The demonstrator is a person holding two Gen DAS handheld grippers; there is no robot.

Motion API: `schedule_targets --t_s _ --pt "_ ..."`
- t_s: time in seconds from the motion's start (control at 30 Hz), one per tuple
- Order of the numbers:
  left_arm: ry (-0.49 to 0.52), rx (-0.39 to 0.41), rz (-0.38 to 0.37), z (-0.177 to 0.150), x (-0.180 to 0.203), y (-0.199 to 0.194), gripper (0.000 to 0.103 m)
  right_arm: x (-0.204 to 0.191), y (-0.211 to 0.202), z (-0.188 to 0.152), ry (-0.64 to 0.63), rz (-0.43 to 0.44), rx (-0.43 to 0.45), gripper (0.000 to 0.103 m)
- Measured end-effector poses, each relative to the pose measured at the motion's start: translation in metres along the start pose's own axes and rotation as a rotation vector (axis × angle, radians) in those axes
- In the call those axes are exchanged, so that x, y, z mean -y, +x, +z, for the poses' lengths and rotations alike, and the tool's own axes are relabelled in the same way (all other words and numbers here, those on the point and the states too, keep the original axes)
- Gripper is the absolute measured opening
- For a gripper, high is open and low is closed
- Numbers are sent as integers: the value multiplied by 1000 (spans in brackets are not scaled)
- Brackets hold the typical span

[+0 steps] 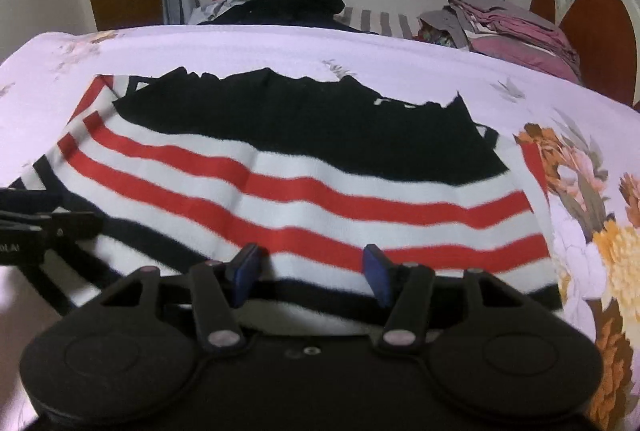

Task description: Fold small clothes

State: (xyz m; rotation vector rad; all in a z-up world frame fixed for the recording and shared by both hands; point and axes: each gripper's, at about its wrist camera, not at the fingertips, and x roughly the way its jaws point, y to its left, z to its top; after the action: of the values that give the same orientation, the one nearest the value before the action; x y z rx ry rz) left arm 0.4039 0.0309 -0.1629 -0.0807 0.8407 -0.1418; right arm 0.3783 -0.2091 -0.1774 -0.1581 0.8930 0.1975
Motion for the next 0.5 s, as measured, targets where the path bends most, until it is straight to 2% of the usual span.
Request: schedule_targets --t_s 0.13,0.27,0.37,0.5 --pt "-25 -20 15 4 1 -8 74 -1 -6 8 24 -10 -6 59" --pt "-100 -47 10 7 -1 -18 74 -2 -24 10 61 16 43 75" --pt "-163 -71 5 7 -5 -24 77 4 -33 10 102 48 48 75" --pt "-155 -88 29 6 -2 -31 87 10 -38 9 117 56 42 75"
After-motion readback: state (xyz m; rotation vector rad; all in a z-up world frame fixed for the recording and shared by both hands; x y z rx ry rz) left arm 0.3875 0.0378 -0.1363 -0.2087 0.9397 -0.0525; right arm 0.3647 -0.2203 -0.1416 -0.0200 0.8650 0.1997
